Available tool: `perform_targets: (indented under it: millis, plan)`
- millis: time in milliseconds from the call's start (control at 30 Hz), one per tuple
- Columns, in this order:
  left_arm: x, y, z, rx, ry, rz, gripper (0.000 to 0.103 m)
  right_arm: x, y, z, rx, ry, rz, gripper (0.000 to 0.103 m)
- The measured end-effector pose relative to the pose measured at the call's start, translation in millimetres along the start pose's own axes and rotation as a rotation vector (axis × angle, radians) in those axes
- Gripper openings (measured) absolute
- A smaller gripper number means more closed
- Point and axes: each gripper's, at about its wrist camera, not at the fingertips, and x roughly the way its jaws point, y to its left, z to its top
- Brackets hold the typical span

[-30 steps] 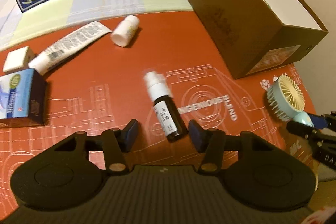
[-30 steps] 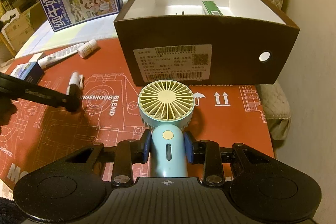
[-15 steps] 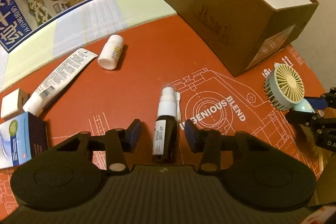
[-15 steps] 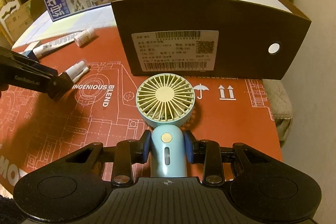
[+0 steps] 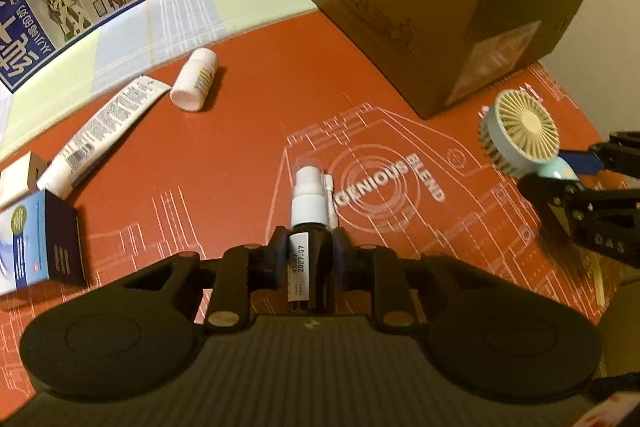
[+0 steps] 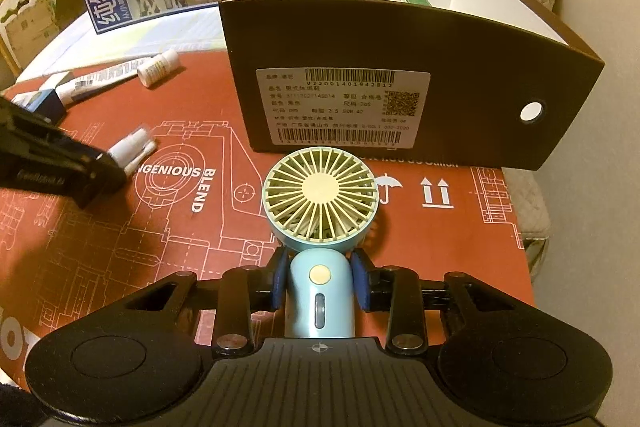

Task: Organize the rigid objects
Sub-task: 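Grasp the black spray bottle upright with the left tool, then carry the spray bottle and fan with both tools over the brown box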

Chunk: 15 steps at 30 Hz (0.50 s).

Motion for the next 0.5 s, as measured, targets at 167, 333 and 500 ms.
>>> perform_targets:
  millis: [167, 333, 500]
  plan:
    - [-3.7, -3.9, -5.6, -0.003, 0.003, -0.011, 0.019, 0.3, 0.9, -0.4, 0.008, 0.000, -0.006, 0.030]
    - [-8.1, -3.5, -8.1, -0.021, -0.001, -0.024, 0.019, -1.1, 1.4, -1.1, 0.010, 0.004, 0.002, 0.030]
    - [-15.0, -3.4, -9.2, -0.021, -0.019, -0.032, 0.019, -8.1, 0.8, -5.1, 0.026, 0.004, 0.027, 0.030]
